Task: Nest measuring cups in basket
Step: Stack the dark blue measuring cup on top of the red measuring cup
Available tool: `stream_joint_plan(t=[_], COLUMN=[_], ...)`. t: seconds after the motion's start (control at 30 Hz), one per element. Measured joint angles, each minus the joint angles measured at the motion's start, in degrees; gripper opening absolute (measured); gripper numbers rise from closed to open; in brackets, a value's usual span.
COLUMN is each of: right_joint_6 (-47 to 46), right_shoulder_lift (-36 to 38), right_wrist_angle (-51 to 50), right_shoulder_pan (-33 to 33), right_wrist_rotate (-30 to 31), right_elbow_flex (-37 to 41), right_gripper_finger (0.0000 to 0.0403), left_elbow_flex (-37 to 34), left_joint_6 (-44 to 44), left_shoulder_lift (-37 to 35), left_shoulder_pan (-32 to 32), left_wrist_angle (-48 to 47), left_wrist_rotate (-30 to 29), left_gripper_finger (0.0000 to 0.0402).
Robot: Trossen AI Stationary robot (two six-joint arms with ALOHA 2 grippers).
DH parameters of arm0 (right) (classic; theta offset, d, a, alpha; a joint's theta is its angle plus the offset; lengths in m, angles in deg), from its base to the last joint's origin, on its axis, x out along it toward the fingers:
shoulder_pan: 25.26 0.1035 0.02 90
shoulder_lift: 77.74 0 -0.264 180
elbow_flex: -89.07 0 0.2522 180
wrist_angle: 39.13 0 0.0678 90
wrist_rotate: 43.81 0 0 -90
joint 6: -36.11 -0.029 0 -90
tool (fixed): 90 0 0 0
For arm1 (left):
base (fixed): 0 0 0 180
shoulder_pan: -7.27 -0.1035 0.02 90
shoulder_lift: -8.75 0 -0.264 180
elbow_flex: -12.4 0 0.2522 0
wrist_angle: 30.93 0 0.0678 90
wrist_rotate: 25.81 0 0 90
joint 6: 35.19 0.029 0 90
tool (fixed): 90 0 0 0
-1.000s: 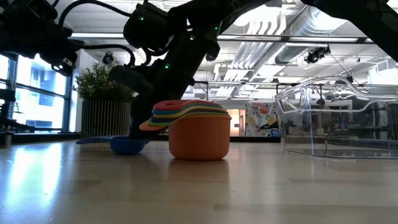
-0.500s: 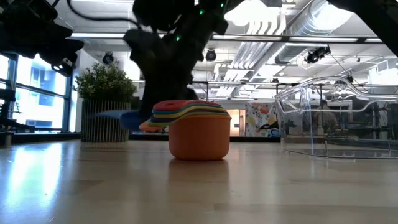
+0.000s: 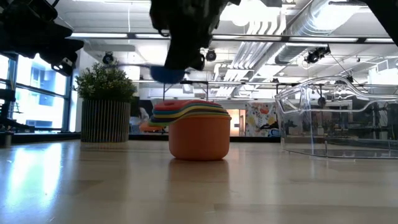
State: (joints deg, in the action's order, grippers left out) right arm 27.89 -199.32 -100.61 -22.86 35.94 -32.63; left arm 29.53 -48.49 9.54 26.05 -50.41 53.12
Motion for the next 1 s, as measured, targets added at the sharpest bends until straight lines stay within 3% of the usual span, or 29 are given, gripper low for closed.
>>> stream_joint_plan(t=[0.13,0.5,1.0], right_joint_6=[8.9,35.8,63.6], right_shoulder_lift=[1.7,2.1,2.1], right_wrist_angle=[-2.9,-11.8,-10.7], right_shoulder_pan=[-0.4,2.1,8.5], right_wrist_rotate=[-3.6,-5.1,2.2], right_elbow_flex=[0.0,0.0,0.0], right_gripper_finger=[0.0007,0.0009,0.0011], left_elbow_flex=[0.0,0.0,0.0], left_joint_6=[0.0,0.0,0.0], left_shoulder_lift=[0.0,0.0,0.0], left_shoulder_pan=[0.0,0.0,0.0], left_wrist_angle=[0.0,0.0,0.0], left_wrist_rotate=[0.0,0.0,0.0], left_gripper_finger=[0.0122,0.0122,0.0122])
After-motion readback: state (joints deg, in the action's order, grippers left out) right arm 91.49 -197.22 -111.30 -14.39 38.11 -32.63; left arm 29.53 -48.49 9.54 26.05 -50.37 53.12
